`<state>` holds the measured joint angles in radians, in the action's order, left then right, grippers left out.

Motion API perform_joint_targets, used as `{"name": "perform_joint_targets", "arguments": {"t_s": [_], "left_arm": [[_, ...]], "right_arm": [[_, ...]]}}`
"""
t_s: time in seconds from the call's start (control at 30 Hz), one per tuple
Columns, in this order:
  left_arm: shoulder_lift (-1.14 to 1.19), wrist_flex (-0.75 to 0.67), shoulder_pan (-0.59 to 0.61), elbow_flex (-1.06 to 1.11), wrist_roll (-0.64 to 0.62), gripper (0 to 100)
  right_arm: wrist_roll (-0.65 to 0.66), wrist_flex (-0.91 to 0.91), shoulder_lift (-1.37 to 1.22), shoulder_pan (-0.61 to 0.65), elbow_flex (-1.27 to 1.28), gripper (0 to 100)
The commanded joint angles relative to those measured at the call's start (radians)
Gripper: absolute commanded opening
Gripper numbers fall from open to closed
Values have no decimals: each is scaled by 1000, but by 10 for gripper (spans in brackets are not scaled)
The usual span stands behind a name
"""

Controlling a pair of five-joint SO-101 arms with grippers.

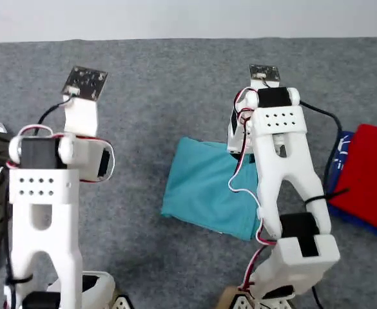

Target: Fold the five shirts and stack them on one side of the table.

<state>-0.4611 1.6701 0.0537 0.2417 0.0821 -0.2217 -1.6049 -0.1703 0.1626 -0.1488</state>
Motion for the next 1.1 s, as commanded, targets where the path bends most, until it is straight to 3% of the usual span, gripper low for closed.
{"name": "perform_joint_targets", "arguments": {"t_s": [0.0, 0.27, 0.93, 1.07], "left_arm": [[-77, -64, 11, 71, 15, 4], [-130, -101, 11, 137, 98, 4], [-129, -132, 11, 139, 110, 4], [-129, -133, 11, 139, 110, 4]], "right_arm": [[-8, -5, -15, 2, -55, 76], [-6, -5, -64, -90, -57, 118], [35, 114, -203, -96, -94, 121], [38, 94, -203, -104, -158, 31]]}}
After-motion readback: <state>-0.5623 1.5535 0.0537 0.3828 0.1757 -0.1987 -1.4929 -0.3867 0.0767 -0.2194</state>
